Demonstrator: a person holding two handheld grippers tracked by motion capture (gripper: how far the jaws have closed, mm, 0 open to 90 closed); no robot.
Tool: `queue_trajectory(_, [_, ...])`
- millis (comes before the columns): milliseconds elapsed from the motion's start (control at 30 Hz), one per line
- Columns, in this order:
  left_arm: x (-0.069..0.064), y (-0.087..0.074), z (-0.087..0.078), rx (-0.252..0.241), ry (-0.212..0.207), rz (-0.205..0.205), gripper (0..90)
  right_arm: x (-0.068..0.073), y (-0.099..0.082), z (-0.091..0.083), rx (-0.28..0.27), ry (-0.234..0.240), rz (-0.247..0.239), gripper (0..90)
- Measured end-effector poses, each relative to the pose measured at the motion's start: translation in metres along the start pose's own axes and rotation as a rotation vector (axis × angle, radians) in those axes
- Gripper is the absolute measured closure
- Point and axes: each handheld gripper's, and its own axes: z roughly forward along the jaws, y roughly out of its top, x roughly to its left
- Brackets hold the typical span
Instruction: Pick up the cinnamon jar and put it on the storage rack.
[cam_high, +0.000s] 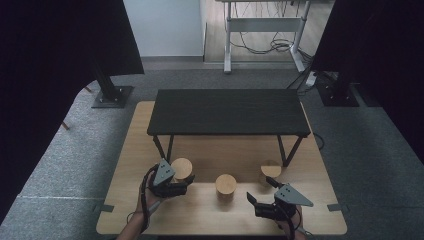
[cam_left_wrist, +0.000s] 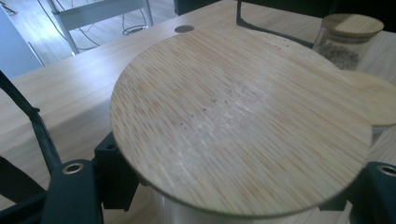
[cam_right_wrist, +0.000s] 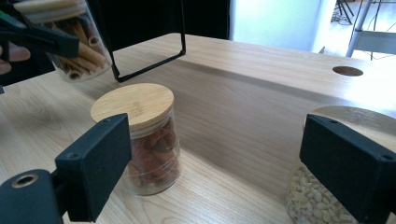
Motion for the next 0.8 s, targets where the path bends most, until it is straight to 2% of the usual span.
queue_trajectory(133, [-0.001,0.005,-0.001,0.004,-0.004,0.011,25.1,0.0,0.0,-0.001,-0.002,0.0,-0.001,8.5])
queue_trajectory(300, [0.003,0.011,-0.003,0.003,-0.012,-0.004,25.1,0.0,0.0,-0.001,0.0,-0.001,-0.002,8.5])
queue_trajectory(633, [0.002,0.018,-0.007,0.007,-0.004,0.017,25.1,0.0,0.0,0.0,0.009,0.004,-0.004,8.6])
queue_trajectory(800, [0.003,0.02,-0.009,0.0,-0.006,0.01,25.0,-0.001,-0.001,0.0,0.013,0.001,-0.002,8.6])
